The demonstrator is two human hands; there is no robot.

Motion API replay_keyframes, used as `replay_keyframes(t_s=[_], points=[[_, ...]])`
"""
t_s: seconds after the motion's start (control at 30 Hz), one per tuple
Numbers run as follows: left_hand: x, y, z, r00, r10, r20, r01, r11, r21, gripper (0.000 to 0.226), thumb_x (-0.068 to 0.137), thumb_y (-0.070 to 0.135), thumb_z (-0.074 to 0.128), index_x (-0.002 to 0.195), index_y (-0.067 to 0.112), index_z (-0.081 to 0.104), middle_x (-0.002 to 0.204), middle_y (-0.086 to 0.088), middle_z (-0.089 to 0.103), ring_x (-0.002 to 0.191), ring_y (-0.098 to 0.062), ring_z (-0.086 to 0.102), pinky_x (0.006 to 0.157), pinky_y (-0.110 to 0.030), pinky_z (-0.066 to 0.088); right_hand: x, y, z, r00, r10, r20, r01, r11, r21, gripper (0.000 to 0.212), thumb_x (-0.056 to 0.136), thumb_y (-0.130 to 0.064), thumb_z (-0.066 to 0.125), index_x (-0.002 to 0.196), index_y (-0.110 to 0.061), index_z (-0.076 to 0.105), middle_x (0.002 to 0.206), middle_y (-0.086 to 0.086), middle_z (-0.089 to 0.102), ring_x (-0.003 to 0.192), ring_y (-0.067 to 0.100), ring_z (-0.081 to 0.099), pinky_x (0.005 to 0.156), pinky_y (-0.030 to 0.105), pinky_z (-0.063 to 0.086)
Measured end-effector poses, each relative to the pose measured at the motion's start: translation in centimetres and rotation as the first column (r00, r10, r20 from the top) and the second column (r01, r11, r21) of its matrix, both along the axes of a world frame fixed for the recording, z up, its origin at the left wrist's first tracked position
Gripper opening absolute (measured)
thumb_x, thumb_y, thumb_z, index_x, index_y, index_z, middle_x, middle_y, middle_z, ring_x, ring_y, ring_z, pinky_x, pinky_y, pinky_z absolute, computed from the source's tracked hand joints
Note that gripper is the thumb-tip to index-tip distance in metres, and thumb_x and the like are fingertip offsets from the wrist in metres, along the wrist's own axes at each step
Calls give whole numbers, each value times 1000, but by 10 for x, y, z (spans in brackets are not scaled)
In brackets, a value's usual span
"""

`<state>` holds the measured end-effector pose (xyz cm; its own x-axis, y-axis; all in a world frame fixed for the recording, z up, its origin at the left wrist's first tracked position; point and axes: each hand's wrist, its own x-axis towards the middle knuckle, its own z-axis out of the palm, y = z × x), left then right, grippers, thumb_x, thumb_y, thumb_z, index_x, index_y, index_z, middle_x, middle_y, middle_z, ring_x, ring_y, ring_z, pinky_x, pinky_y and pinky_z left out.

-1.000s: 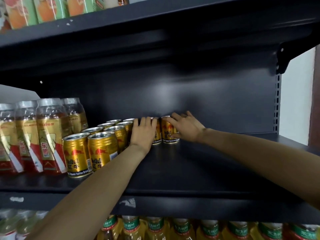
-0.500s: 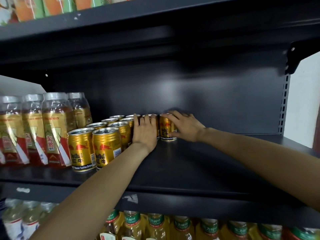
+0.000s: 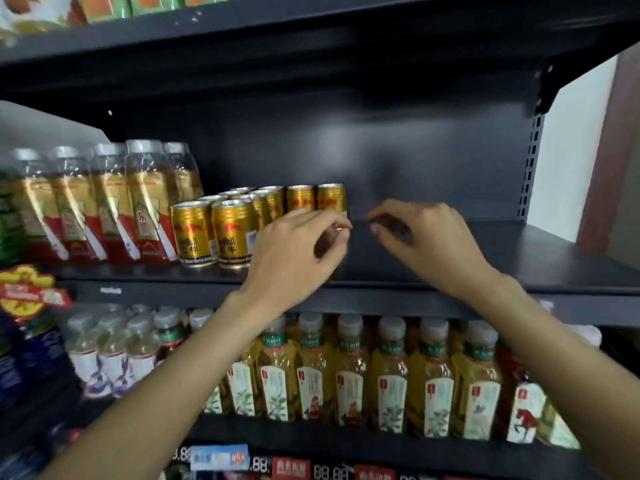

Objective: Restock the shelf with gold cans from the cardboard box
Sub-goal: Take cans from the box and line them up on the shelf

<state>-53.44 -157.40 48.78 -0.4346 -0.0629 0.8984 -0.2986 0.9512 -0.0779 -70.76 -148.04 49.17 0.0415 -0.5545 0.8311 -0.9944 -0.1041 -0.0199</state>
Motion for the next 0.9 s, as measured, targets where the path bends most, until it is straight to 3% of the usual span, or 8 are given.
replay_keyframes(t_s=[0.17,0.27,0.37,0.43,0.57,0.7,0.8,0.9], points=[[27,37,-91,953,-159,-258,183,981,69,20,90,16,53,91,7,71,82,6,68,78,-5,61,71,-17,46,57,54,-96,962,151,226,-91,962,-258,18,92,-20,54,102,-13,67,86,-4,68,72,6,61,62,22,50],[42,53,-149,964,-121,-235,180,951,251,22,91,17,51,98,7,68,87,3,68,86,-7,60,80,-19,45,83,76,-162,942,169,290,-91,960,-263,17,90,-10,55,104,-10,65,94,-3,67,85,6,59,74,14,46],[63,69,-207,993,-90,-73,114,862,494,23,92,24,49,107,15,64,98,12,62,97,-6,57,86,-20,43,95,101,-228,943,96,320,-80,995,-63,19,90,-14,54,103,-11,66,100,-3,67,94,10,58,82,14,41],[77,75,-251,985,-55,162,-65,757,650,22,90,30,52,110,24,61,98,16,62,97,-6,58,83,-20,45,98,116,-270,938,26,347,-90,981,170,21,89,-19,52,104,-14,66,100,-1,68,93,18,60,79,23,46],[102,96,-325,819,-216,532,-368,513,775,24,89,29,59,113,28,59,105,12,66,98,-8,62,80,-26,50,93,149,-349,918,-156,365,-123,763,635,31,79,-15,64,110,-17,65,101,6,66,92,33,62,70,35,50],[118,126,-373,700,-292,652,-415,577,703,33,90,36,57,122,27,56,121,13,57,109,-7,55,76,-11,33,95,185,-402,873,-285,396,-157,604,782,36,78,-22,63,114,-18,63,107,8,67,96,36,62,79,41,52],[119,143,-409,658,-395,641,-435,495,752,48,87,44,58,131,30,45,132,7,47,124,-15,44,91,-30,44,102,206,-428,908,-295,299,-85,570,817,49,69,-20,74,115,-15,61,115,12,65,96,40,61,85,46,50],[115,157,-428,636,-368,678,-474,507,720,68,82,49,63,140,28,33,141,2,37,131,-20,34,90,-31,44,110,212,-434,954,-269,130,41,550,834,70,57,-19,79,122,-16,55,122,13,61,105,42,56,84,51,49]])
